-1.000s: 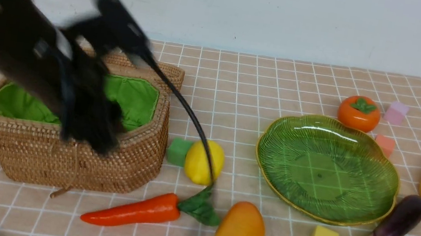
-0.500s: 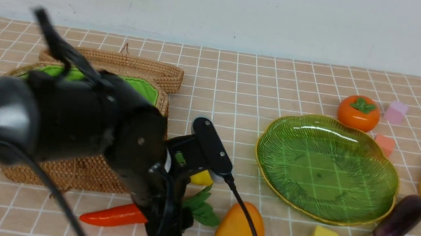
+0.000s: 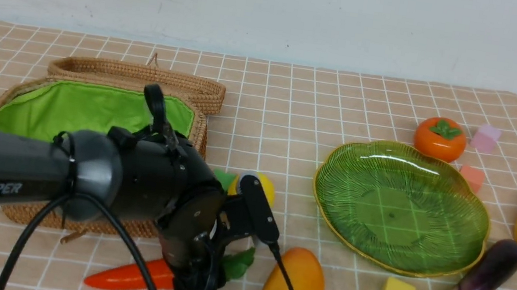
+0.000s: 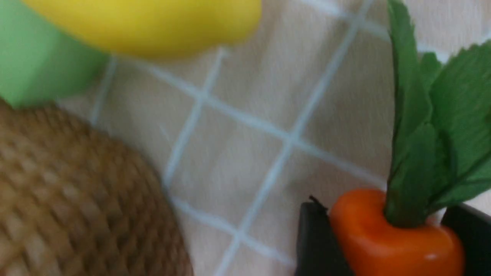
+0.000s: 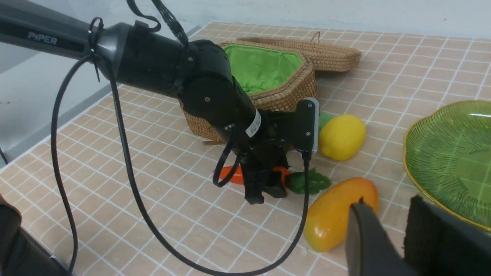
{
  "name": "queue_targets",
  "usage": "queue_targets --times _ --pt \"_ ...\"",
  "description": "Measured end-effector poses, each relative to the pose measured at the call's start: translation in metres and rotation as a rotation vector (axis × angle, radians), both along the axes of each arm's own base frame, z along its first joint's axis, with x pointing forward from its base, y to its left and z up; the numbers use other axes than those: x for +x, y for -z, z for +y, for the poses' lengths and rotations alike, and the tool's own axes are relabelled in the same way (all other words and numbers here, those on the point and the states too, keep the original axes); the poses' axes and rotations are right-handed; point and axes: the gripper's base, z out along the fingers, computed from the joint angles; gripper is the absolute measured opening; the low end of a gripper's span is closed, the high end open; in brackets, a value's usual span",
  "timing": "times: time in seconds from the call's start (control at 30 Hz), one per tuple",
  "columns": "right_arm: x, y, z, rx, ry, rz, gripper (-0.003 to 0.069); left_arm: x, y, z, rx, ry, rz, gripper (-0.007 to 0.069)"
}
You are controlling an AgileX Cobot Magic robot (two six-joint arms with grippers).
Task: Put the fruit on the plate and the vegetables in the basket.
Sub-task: Use the left arm to grab a carrot and put it into the left basket
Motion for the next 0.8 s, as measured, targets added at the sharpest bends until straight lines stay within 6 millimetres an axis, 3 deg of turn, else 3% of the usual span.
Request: queue_targets --times 0.17,0.2,0.23,0.27,0.3,0.37,0.4,0.47,0.57,0.77,0.8 --pt "0.0 -0.001 0.0 0.003 0.004 -0.005 0.0189 -0.028 -0.056 0.008 0.026 -0.023 -0.005 0.0383" --pt "0.001 -0.001 -0.001 0.009 0.012 -0.014 0.0191 -0.035 -0.087 0.015 0.009 -0.015 -0.075 0.0383" --pt "0.001 -0.002 -0.001 0.014 0.016 -0.02 0.0192 -0.036 -0.106 0.022 -0.005 -0.007 -0.141 0.0383" --pt "0.002 -0.002 -0.001 0.016 0.019 -0.023 0.0192 -0.036 -0.109 0.024 -0.01 -0.009 -0.148 0.0383" --pt "0.002 -0.004 -0.002 0.024 0.029 -0.035 0.0193 -0.027 -0.136 0.043 -0.031 -0.022 -0.27 0.0383" --pt "0.003 -0.004 -0.002 0.029 0.034 -0.041 0.0193 -0.016 -0.149 0.057 -0.041 -0.049 -0.339 0.0383" --pt "0.003 -0.005 -0.002 0.031 0.037 -0.044 0.0193 -0.002 -0.16 0.074 -0.038 -0.077 -0.405 0.0383" --pt "0.003 -0.005 -0.002 0.032 0.037 -0.045 0.0193 0.019 -0.164 0.097 0.0 -0.093 -0.464 0.0383" --pt "0.003 -0.005 -0.002 0.031 0.037 -0.044 0.0193 0.043 -0.155 0.114 0.036 -0.102 -0.485 0.0383" --pt "0.003 -0.005 -0.002 0.031 0.036 -0.043 0.0193 0.069 -0.121 0.123 0.1 -0.097 -0.432 0.0411" --pt "0.003 -0.004 -0.002 0.029 0.033 -0.04 0.0193 0.072 -0.116 0.122 0.107 -0.091 -0.424 0.0493"
